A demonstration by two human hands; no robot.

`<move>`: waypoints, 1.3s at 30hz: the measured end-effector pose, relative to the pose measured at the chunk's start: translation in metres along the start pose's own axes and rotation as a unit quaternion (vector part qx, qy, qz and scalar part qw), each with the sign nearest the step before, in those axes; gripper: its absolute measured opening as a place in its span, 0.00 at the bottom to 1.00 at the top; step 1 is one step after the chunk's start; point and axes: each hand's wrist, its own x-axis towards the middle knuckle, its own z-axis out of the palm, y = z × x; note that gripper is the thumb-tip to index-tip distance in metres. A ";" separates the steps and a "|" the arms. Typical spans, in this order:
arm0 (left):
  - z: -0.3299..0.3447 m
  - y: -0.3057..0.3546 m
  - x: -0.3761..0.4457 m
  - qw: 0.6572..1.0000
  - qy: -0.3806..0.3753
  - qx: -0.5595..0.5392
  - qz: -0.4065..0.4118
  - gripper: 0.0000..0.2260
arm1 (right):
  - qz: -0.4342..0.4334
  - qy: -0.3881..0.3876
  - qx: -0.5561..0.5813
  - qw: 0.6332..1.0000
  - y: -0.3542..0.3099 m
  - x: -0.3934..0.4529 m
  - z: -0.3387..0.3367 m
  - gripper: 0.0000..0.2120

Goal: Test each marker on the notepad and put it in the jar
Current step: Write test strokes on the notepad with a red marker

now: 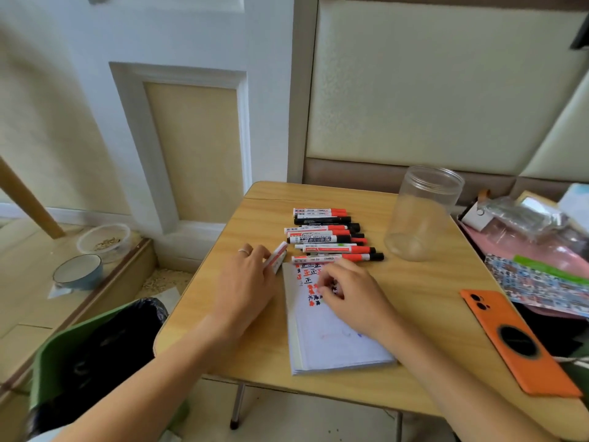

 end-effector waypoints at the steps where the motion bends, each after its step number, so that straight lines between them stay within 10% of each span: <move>1: 0.003 -0.002 -0.001 1.000 -0.002 -0.005 -0.005 0.10 | -0.003 0.006 -0.001 1.000 0.001 -0.001 0.003 0.04; 33: 0.040 -0.009 0.061 0.993 0.071 -0.079 -0.043 0.08 | -0.069 0.065 -0.094 0.991 0.026 0.032 0.002 0.05; 39: 0.022 0.012 0.032 0.973 0.058 -0.157 0.159 0.11 | -0.048 0.082 0.042 0.995 0.016 0.027 -0.001 0.03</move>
